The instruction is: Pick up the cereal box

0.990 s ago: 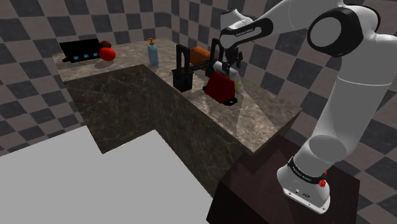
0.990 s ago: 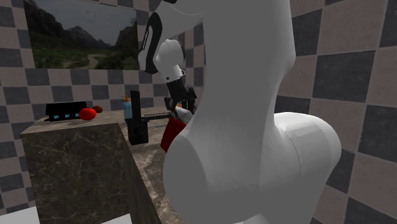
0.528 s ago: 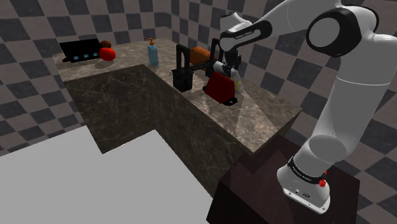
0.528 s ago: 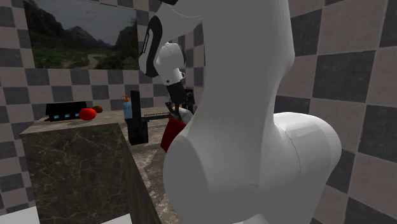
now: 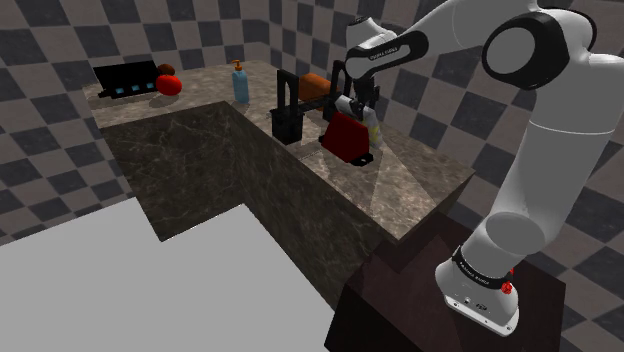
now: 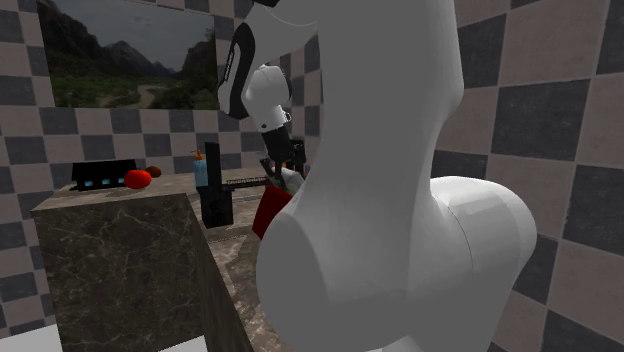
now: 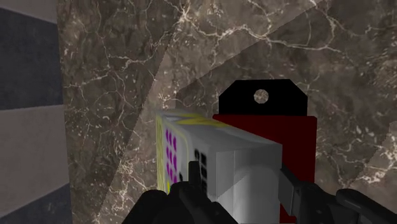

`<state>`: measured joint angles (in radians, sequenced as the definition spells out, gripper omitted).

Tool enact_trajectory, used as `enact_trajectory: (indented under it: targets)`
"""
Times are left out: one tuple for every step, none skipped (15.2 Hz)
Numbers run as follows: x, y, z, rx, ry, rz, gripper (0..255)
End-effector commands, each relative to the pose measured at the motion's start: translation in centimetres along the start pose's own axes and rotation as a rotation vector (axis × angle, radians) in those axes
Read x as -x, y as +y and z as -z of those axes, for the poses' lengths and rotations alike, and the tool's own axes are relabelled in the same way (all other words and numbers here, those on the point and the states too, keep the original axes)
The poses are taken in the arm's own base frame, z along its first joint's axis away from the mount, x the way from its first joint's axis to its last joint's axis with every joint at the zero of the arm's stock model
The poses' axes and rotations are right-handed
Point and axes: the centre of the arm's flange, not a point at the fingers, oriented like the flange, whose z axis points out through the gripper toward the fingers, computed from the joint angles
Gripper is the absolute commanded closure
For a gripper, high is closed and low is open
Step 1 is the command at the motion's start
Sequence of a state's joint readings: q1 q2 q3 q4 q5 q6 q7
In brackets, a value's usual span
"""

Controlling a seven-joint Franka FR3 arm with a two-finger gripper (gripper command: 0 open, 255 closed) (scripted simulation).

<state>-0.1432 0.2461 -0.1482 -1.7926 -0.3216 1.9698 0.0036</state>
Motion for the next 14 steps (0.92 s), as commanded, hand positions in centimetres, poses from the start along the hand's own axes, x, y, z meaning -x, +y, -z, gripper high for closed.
enact_trajectory:
  targets:
    - [0.1, 0.3, 0.9, 0.0, 0.001, 0.0, 255]
    - [0.1, 0.5, 1.4, 0.0, 0.001, 0.0, 255]
    - [0.2, 0.7, 1.9, 0.0, 0.001, 0.0, 255]
    - [0.2, 0.8, 2.4, 0.0, 0.001, 0.0, 255]
    - [0.3, 1.0, 2.9, 0.0, 0.001, 0.0, 255]
    - [0.3, 1.2, 3.4, 0.0, 0.001, 0.0, 255]
    - [0.4, 1.3, 3.9, 0.0, 0.001, 0.0, 255]
    - [0.4, 1.5, 4.4, 0.0, 0.001, 0.0, 255]
    - [0.5, 1.7, 4.9, 0.0, 0.001, 0.0, 255]
    - [0.5, 1.8, 5.4, 0.0, 0.001, 0.0, 255]
    - [0.5, 2.0, 5.9, 0.0, 0.001, 0.0, 255]
    - [0.6, 2.2, 6.4, 0.0, 0.001, 0.0, 255]
    - [0.6, 2.3, 6.9, 0.0, 0.001, 0.0, 255]
    - [0.7, 2.4, 7.0, 0.0, 0.001, 0.0, 255]
